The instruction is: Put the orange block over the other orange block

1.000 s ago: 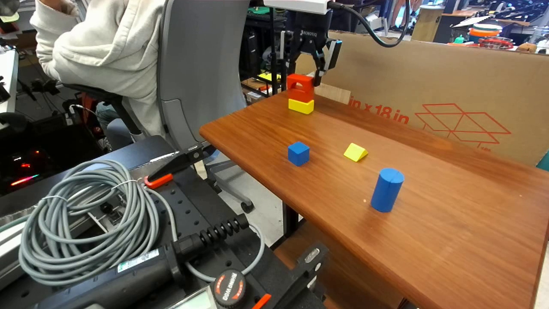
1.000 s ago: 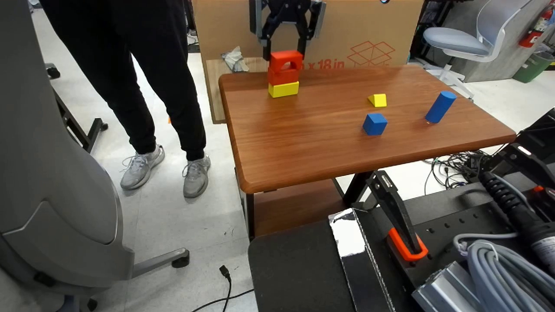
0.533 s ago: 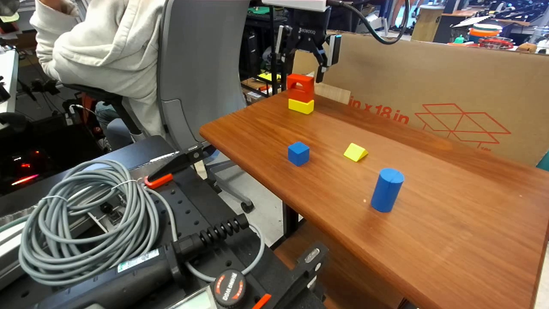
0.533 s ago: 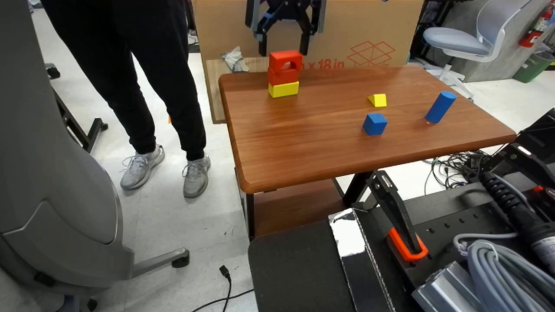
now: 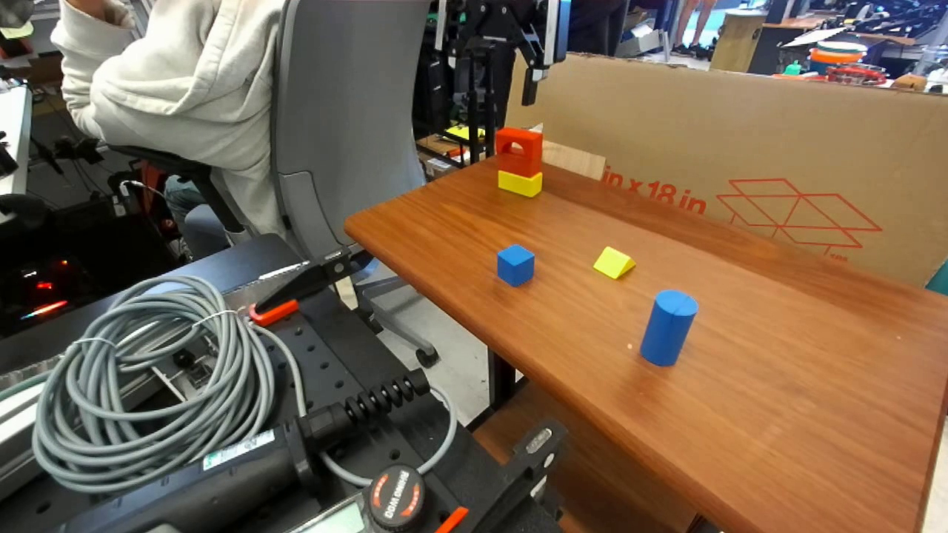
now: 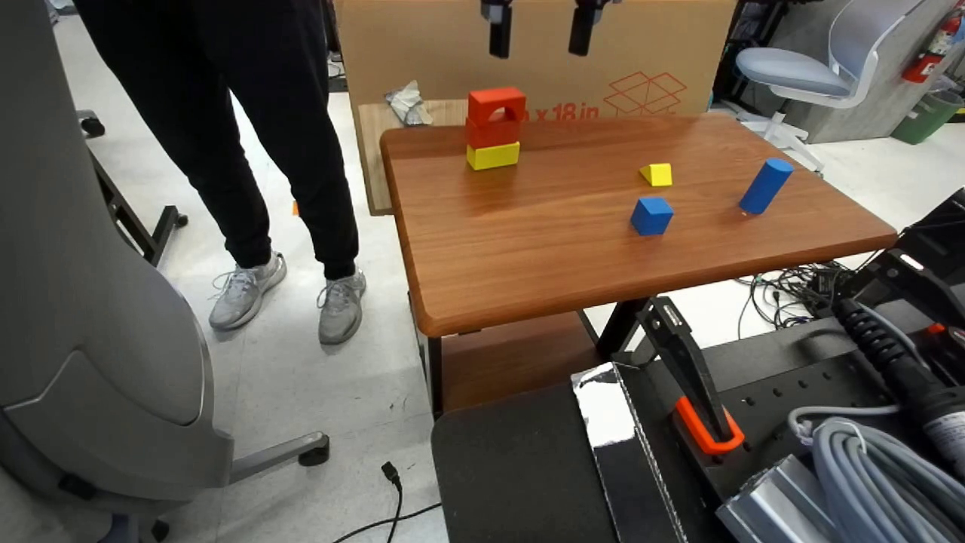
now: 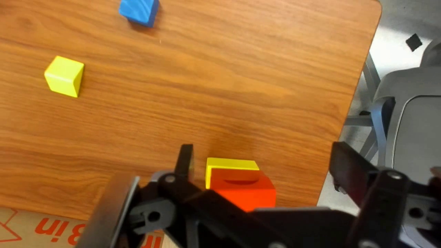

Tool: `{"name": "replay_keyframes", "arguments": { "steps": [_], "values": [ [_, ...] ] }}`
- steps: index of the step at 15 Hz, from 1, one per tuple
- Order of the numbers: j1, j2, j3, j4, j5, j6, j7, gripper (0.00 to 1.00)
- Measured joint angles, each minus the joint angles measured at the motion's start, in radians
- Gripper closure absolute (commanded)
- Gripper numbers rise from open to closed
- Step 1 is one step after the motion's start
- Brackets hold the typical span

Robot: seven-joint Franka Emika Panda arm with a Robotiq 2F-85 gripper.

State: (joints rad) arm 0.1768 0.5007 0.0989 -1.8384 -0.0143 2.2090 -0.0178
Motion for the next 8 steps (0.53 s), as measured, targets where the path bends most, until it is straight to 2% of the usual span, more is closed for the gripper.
{"name": "replay_keyframes", "arguments": {
  "steps": [3, 8],
  "values": [
    [-0.006, -0.056, -0.001, -0.067, 0.000, 0.001, 0.000, 0.00],
    [-0.007, -0.058, -0.001, -0.078, 0.000, 0.008, 0.000, 0.00]
  ]
}}
